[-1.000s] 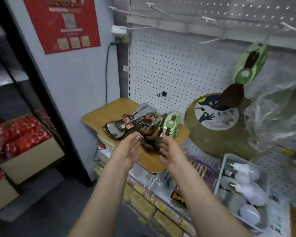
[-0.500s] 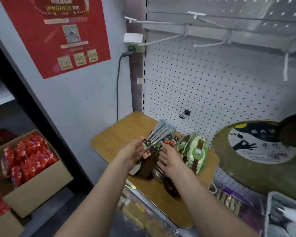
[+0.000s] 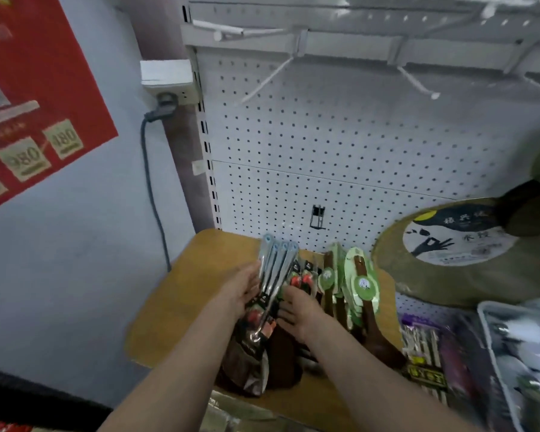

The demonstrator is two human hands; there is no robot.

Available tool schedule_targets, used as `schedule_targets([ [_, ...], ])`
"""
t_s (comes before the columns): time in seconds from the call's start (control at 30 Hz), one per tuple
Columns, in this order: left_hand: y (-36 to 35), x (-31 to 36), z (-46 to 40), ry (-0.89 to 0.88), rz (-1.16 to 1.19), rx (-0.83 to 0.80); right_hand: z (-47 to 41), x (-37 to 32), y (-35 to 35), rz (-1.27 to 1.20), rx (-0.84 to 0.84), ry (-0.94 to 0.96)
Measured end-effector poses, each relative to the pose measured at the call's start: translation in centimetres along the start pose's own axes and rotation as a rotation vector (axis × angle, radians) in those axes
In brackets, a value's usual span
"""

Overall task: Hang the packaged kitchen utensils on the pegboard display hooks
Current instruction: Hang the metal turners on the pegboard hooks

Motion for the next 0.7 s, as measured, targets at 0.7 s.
schedule_targets([
  [0.7, 2.3, -0.2, -8.3, 0.073, -0.145, -0.179, -1.6, 0.4, -3.3, -0.061, 0.257, 0.064],
])
Point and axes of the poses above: each hand's wrist, its own z-axis away from the middle knuckle, its own y-axis out of the back of the hand, x = y × z, the point moved 4 cm from there along -z, towards the middle knuckle, and after that the axes turned 8 degrees about z, right-handed, at the moved point
